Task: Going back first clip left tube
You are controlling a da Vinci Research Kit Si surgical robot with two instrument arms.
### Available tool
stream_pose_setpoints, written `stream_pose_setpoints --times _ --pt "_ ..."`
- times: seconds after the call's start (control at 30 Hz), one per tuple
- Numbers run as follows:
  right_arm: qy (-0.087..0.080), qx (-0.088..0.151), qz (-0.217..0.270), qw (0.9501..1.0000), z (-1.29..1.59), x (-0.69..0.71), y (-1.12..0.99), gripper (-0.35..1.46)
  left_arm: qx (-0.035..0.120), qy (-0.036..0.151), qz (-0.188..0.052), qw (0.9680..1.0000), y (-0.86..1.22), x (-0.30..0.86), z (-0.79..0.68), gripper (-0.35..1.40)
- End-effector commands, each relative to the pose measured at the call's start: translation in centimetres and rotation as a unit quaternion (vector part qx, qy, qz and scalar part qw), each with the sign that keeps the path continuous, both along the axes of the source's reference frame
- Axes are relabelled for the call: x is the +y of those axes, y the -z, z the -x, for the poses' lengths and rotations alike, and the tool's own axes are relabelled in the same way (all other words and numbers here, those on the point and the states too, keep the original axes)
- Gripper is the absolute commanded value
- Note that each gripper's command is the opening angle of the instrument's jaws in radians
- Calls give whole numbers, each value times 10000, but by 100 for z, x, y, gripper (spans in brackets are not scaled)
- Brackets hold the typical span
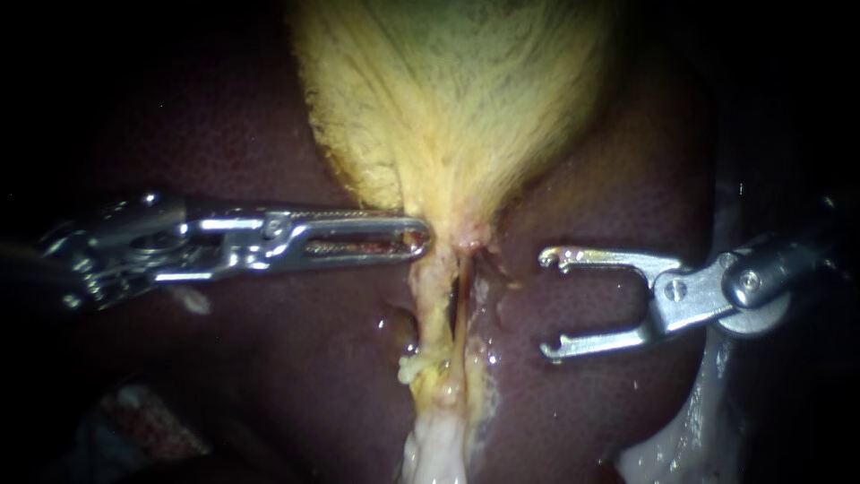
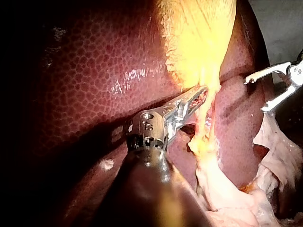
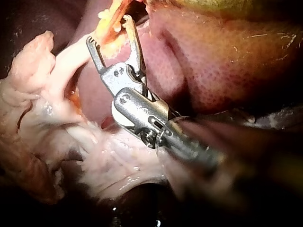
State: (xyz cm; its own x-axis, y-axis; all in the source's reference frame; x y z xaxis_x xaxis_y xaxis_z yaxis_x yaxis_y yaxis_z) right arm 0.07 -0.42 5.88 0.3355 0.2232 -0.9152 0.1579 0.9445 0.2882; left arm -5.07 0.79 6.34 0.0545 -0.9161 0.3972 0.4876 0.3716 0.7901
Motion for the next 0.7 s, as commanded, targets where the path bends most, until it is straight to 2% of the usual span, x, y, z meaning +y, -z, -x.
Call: stream_pose_setpoints --times 0.03,0.7 --pt "0 0 0 10000 0 0 0 60 1 -1 0 10000 -1 0 1 -20" --pt "2 1 2 10000 0 0 0 60 1 -1 2 10000 -2 0 1 -20"
